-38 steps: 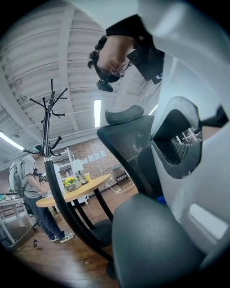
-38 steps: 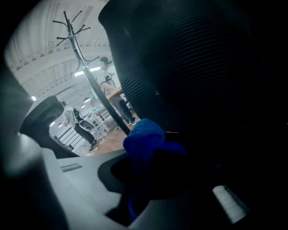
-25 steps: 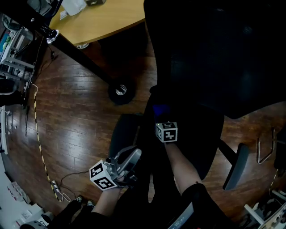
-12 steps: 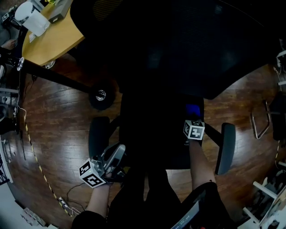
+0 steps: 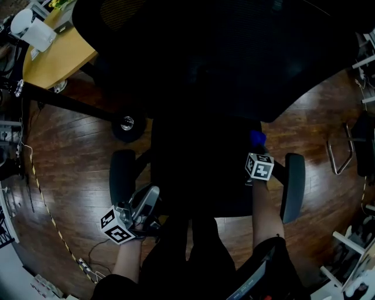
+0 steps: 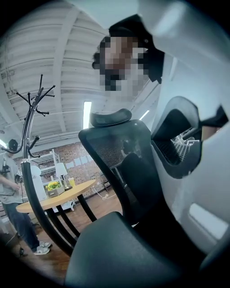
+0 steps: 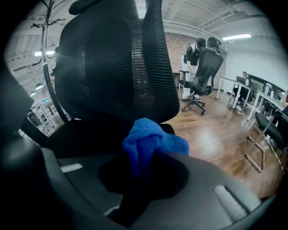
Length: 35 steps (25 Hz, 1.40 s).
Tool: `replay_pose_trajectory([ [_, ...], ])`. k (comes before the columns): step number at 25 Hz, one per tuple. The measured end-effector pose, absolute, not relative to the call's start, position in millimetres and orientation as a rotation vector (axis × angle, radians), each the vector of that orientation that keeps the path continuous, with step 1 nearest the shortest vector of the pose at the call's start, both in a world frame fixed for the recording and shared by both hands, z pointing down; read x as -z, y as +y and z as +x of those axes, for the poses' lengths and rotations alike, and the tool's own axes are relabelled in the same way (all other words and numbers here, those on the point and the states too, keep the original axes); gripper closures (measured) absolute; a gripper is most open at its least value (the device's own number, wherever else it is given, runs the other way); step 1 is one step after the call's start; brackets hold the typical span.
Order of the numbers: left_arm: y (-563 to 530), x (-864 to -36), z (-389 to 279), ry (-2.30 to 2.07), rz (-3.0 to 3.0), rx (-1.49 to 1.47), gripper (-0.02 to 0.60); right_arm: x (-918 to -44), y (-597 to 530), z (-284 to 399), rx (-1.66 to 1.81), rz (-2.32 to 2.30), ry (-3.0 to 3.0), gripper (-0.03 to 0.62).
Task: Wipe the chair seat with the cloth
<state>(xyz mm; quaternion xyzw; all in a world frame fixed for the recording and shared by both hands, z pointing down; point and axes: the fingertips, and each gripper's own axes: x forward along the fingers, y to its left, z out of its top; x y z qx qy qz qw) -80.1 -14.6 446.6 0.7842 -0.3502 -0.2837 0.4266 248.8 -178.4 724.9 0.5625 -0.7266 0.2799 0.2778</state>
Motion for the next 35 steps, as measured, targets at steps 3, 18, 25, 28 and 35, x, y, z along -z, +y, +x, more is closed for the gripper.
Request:
replay_pose_trajectory([
  [3, -12.0, -441.5, -84.5, -0.885, 1.962, 0.726, 0.581, -709.9, -179.1, 239.6, -0.797, 1.581, -2.001, 0.534],
  [18, 18.2, -418.2, -115.9, -0.944, 1.971, 0.82, 0.581, -697.8, -80.9, -98.3, -1.008, 0.907, -2.412, 0.534],
  [25, 34.2, -421.9, -138.8, -1.006, 1.944, 0.859, 0.581, -723.4, -27.1, -164.4, -0.994, 0.713, -2.361, 0.534],
  [28, 37.1, -423.5, -143.6, -1.01, 1.944, 0.856, 0.581, -724.2, -28.7, -164.2, -0.974, 0.724, -2.37, 0.534],
  [35, 38.6, -422.6, -130.9, -0.961, 1.956, 0.826, 0.581, -737.6, -44.3, -109.2, -0.985, 0.813, -2.323, 0.534],
])
